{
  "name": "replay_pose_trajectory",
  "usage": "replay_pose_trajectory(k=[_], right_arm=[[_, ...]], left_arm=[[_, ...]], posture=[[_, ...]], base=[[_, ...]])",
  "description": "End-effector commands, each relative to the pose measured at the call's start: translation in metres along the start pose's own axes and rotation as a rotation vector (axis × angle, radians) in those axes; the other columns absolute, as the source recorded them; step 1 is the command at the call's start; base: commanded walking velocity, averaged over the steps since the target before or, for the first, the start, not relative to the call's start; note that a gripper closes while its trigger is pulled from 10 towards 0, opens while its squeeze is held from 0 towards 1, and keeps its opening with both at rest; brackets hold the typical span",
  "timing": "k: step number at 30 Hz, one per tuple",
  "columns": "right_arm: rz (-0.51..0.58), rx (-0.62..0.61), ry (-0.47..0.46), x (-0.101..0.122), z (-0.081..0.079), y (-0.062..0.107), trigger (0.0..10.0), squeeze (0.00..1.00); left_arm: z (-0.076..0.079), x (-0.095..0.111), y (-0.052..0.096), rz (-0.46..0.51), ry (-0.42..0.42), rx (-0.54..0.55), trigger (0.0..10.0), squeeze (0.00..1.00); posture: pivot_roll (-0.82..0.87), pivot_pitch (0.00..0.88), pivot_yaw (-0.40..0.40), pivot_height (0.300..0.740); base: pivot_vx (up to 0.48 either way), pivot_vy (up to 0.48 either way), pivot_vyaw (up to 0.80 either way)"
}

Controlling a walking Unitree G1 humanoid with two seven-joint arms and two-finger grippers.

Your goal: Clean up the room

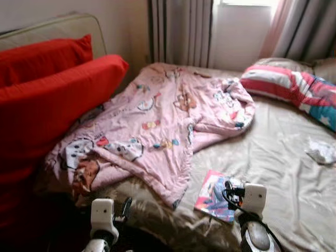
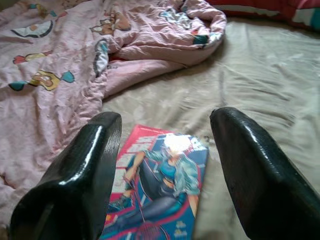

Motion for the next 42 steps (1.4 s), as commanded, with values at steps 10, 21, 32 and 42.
replay_pose_trajectory(k=[10, 21, 32, 42], right_arm=[[-0.031, 0.038, -0.013, -0.008, -0.013, 0.002, 10.0, 0.0], [-0.041, 0.034, -0.013, -0.011, -0.011, 0.003, 10.0, 0.0], [-0.06, 0.043, -0.016, -0.017, -0.016, 0.007, 10.0, 0.0], [-0.057, 0.048, -0.016, -0.015, -0.018, 0.006, 10.0, 0.0]], left_arm=[[-0.003, -0.001, 0.004, -0.02, -0.01, -0.015, 10.0, 0.0], [-0.005, 0.0, 0.007, -0.025, -0.016, -0.013, 10.0, 0.0], [-0.01, 0.002, 0.008, -0.028, -0.033, -0.015, 10.0, 0.0], [-0.009, 0.003, 0.008, -0.028, -0.045, -0.024, 10.0, 0.0]], posture=[[0.01, 0.131, 0.04, 0.623], [0.01, 0.151, 0.048, 0.623], [0.02, 0.157, 0.056, 0.623], [0.02, 0.143, 0.058, 0.623]], base=[[0.0, 0.0, 0.0], [0.069, 0.0, 0.0], [0.261, 0.0, 0.0], [0.219, 0.0, 0.0]])
Point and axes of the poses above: a point about 5 cm out from each wrist's last joint towards the gripper, its own y axis pointing back from the gripper into the wrist, its own x axis along the axis of the wrist's last joint, z = x × y, the point moved 5 cm from there along -y, pointing out of the wrist towards the gripper, and after that the axes turned 8 degrees about y, right-handed, at the moved point
